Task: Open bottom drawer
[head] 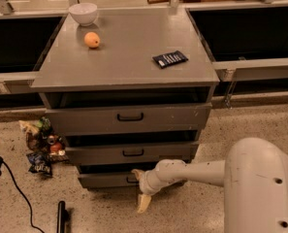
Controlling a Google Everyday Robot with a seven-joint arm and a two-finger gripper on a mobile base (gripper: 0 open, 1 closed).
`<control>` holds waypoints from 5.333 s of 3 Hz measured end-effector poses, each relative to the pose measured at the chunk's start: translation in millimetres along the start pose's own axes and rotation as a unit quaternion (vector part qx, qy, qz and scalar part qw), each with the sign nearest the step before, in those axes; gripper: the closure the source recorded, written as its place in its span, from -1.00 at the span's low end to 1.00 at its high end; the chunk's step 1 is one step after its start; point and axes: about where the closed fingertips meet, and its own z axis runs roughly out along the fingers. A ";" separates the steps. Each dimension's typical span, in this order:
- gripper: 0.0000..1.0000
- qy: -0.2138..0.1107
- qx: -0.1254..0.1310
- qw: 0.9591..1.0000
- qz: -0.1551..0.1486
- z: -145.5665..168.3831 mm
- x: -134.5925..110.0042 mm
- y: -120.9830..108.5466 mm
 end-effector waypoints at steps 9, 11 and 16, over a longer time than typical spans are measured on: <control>-0.62 0.003 0.023 0.994 0.103 91.4 79.7 -62.6; 0.31 -0.002 0.014 0.995 0.104 88.8 73.8 -50.5; -0.31 -0.031 -0.010 0.996 0.089 79.8 51.1 -20.5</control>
Offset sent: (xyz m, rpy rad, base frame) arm 0.0610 0.0069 -0.0539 0.0807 0.0026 -0.1183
